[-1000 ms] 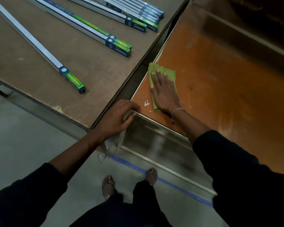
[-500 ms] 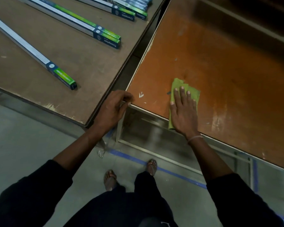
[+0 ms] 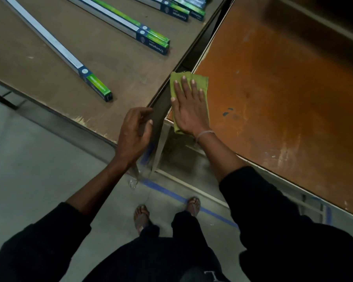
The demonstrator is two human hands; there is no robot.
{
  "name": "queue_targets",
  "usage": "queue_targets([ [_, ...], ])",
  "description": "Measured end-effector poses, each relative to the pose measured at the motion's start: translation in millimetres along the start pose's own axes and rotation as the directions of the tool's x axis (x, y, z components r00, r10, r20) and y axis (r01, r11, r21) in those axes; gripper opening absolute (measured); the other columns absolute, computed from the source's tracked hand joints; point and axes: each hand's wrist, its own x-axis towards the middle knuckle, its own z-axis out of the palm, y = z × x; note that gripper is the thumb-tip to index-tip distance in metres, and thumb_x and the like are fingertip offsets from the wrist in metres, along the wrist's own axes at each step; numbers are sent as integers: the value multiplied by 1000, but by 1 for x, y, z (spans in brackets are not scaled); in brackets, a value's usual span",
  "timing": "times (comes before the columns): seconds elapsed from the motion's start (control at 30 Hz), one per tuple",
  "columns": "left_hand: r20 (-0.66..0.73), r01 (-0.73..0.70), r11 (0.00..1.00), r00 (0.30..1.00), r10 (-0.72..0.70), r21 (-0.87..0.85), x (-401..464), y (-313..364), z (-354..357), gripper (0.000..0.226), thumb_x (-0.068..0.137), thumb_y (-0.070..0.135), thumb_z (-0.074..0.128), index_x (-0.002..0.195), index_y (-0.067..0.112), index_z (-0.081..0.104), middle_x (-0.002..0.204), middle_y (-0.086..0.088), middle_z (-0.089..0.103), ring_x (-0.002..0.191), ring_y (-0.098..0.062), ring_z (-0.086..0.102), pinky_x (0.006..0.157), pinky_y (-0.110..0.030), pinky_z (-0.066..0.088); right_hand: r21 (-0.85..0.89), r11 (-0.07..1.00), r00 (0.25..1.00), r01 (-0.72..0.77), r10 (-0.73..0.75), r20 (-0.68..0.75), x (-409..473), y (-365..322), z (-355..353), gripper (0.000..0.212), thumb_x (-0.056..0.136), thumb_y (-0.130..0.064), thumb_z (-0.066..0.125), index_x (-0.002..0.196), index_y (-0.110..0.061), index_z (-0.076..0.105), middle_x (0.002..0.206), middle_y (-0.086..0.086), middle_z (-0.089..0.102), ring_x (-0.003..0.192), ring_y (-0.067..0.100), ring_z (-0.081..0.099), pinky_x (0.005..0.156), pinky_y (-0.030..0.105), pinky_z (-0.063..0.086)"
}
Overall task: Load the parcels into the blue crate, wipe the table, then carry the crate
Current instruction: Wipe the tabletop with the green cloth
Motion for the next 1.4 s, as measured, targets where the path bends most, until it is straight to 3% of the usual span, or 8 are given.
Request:
queue_targets([
  [0.23, -51, -33, 999, 998, 34, 32, 15, 15, 5, 30, 99, 3, 52, 129, 5, 56, 125, -9, 53, 117, -19, 55, 99, -27, 51, 5, 979, 979, 204, -204, 16, -47, 0, 6, 60, 106, -48, 13, 159, -23, 4, 167, 0, -2, 154, 23, -6, 124, 49, 8],
  [0.37, 52, -120, 990, 992, 116, 80, 26, 19, 20, 31, 98, 7, 55, 128, 6, 57, 125, -8, 55, 119, -23, 54, 102, -41, 48, 42, 996, 997, -73, 74, -37, -56, 31, -1, 59, 106, -47, 13, 159, -23, 5, 167, -1, 0, 154, 24, -4, 124, 49, 9],
  [0.67, 278, -249, 940, 943, 181, 234, 32, 22, 57, 37, 99, 15, 57, 133, 3, 58, 141, -14, 48, 132, -28, 45, 110, -33, 42, -25, 969, 967, -246, 244, -71, -98, 104, -14, 60, 104, -47, 12, 159, -24, 9, 167, 1, 3, 154, 26, 2, 123, 50, 12],
  [0.8, 328, -399, 880, 893, 309, 257, 41, 22, 78, 32, 96, 9, 55, 124, -5, 62, 131, -24, 55, 127, -40, 50, 113, -41, 40, -66, 996, 998, -60, 58, -29, -122, 124, -18, 58, 105, -46, 15, 159, -27, 11, 167, -3, 4, 154, 24, 3, 123, 47, 13],
  [0.93, 388, -453, 868, 851, 353, 204, 43, 35, 103, 30, 92, 6, 53, 118, -2, 64, 126, -22, 58, 124, -41, 50, 115, -40, 35, -35, 919, 920, -392, 390, -48, -128, 149, -23, 59, 104, -45, 19, 159, -22, 14, 167, 3, 5, 154, 29, 5, 123, 50, 12],
  [1.07, 471, -483, 866, 798, 376, 129, 40, 73, 136, 30, 89, 11, 58, 117, 1, 65, 120, -18, 61, 114, -39, 56, 103, -40, 40, 210, 911, 934, -356, 350, 67, -127, 158, -35, 59, 106, -43, 30, 159, -24, 14, 167, -1, 0, 154, 23, -5, 123, 46, 0],
  [1.2, 552, -360, 930, 792, 260, 78, 38, 108, 158, 39, 92, 22, 61, 126, 4, 62, 123, -18, 59, 115, -38, 57, 101, -39, 44, 679, 640, 885, -359, 466, 29, -144, 176, -64, 50, 102, -26, 51, 151, -19, 41, 160, -2, 31, 147, 11, 26, 120, 26, 20],
  [1.4, 567, -188, 976, 819, 93, 112, 37, 139, 187, 48, 87, 32, 73, 129, 17, 54, 123, -12, 50, 110, -32, 61, 95, -44, 54, 561, 721, 797, -406, 580, -168, -176, 199, -68, 37, 77, -11, 72, 114, -9, 70, 112, 9, 66, 98, 26, 66, 89, 36, 54],
])
